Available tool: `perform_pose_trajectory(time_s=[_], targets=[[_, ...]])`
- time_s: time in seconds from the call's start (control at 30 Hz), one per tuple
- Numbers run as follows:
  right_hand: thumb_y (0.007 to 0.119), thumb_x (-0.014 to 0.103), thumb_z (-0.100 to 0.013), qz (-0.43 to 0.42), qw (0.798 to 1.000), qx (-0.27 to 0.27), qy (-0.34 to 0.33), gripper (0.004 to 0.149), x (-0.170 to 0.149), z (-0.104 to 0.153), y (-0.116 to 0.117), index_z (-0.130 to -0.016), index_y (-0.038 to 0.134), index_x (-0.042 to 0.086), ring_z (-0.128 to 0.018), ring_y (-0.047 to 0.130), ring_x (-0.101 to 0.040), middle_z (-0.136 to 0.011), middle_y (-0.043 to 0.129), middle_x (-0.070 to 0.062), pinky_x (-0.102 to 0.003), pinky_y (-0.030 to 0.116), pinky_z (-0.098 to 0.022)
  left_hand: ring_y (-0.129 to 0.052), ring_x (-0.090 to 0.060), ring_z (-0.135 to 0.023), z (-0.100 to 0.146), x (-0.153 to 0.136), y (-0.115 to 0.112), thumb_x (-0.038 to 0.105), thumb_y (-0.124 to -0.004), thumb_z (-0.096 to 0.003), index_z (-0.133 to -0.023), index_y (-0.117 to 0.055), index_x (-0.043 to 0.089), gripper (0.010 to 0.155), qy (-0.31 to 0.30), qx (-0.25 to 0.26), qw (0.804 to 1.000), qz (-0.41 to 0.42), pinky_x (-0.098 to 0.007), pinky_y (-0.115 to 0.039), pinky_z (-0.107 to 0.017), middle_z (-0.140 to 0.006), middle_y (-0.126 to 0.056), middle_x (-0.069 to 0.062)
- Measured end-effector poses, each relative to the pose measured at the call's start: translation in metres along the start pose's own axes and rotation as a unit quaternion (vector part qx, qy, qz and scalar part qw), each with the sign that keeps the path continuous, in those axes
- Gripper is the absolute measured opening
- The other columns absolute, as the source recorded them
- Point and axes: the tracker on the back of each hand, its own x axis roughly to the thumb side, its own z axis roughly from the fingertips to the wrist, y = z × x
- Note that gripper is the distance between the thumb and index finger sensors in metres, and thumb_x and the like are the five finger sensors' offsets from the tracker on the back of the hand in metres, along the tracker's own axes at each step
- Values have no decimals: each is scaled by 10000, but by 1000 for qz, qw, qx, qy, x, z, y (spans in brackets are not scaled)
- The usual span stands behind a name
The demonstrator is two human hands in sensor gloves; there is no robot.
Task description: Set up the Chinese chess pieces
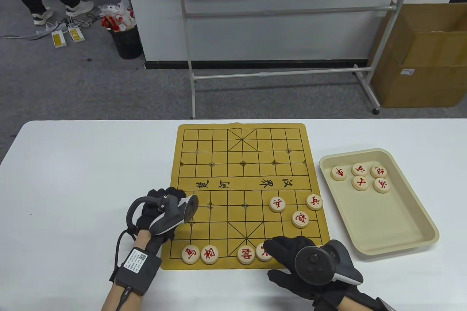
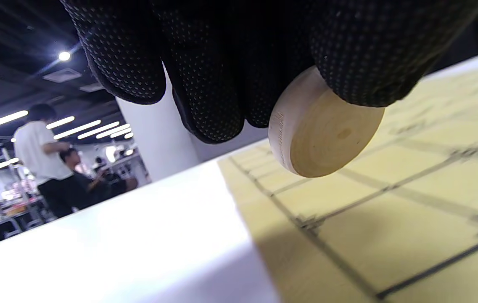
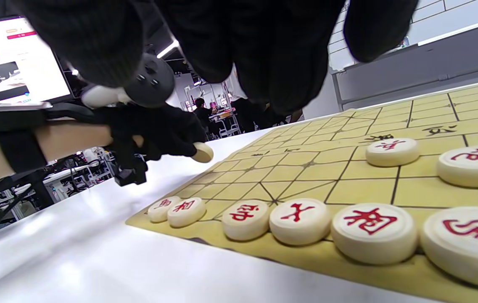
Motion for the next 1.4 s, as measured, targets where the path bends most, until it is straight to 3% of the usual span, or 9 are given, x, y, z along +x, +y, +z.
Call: perform_pose_trajectory(time_s=[0.33,0.47,0.53,0.7,0.8,0.97,1.17,1.27,1.4], targets=[[752,509,-471,5,1000,7,-1,750,1,1,0,-1090,628,105,-889,835,-398,-1077,719,-224,-658,557,-717,-988,-105,-816,-2,18,-27,464,-898,-300,-789,-735,386,522,-34,-33,997,-59,-445,-813,-696,-887,-885,141],[753,509,-470,9,1000,-4,-11,750,2,1,-1,-1091,625,110,-886,841,-389,-1075,724,-218,-649,571,-716,-973,-98,-835,0,19,-26,461,-871,-313,-809,-722,403,521,-35,-34,996,-71,-439,-805,-703,-907,-863,157],[753,508,-469,12,1000,-9,-10,752,3,1,-1,-1093,620,110,-885,834,-402,-1077,721,-213,-646,574,-716,-948,-113,-870,0,16,-17,473,-851,-325,-863,-713,392,561,-24,-52,997,-54,-462,-783,-711,-941,-855,137],[753,517,-467,10,999,-44,2,760,0,2,-3,-1100,602,124,-920,809,-407,-1100,689,-199,-640,579,-717,-851,-182,-966,11,16,36,517,-807,-340,-971,-629,350,676,-23,7,997,75,-500,-735,-729,-1046,-755,65],[757,520,-465,-13,997,-77,14,771,-6,3,-4,-1105,583,127,-936,795,-423,-1109,669,-195,-638,591,-712,-787,-217,-1013,35,28,77,532,-783,-354,-1020,-574,329,727,-60,44,981,178,-521,-701,-746,-1094,-694,34],[784,521,-451,-44,991,-123,32,780,-14,4,-2,-1097,587,131,-963,773,-433,-1118,664,-173,-637,597,-709,-696,-261,-1060,78,57,110,534,-774,-366,-1054,-526,303,768,-131,68,944,295,-549,-661,-754,-1137,-620,1],[790,517,-448,-38,992,-117,35,768,-15,1,6,-1089,598,140,-977,744,-428,-1114,668,-159,-630,586,-715,-707,-263,-1052,115,77,104,563,-764,-364,-1052,-542,298,769,-149,88,931,323,-549,-662,-752,-1129,-635,-1],[789,517,-448,-30,993,-110,33,766,-14,-1,12,-1088,597,144,-980,750,-413,-1112,671,-159,-628,587,-716,-720,-273,-1037,121,79,93,561,-767,-366,-1046,-559,288,762,-154,84,916,361,-558,-665,-740,-1115,-656,-11],[793,513,-446,-22,993,-108,30,770,-13,-2,14,-1090,592,142,-981,745,-412,-1112,668,-160,-626,585,-717,-719,-268,-1039,123,79,91,569,-763,-363,-1047,-551,291,769,-155,92,919,349,-558,-661,-743,-1117,-651,-8]])
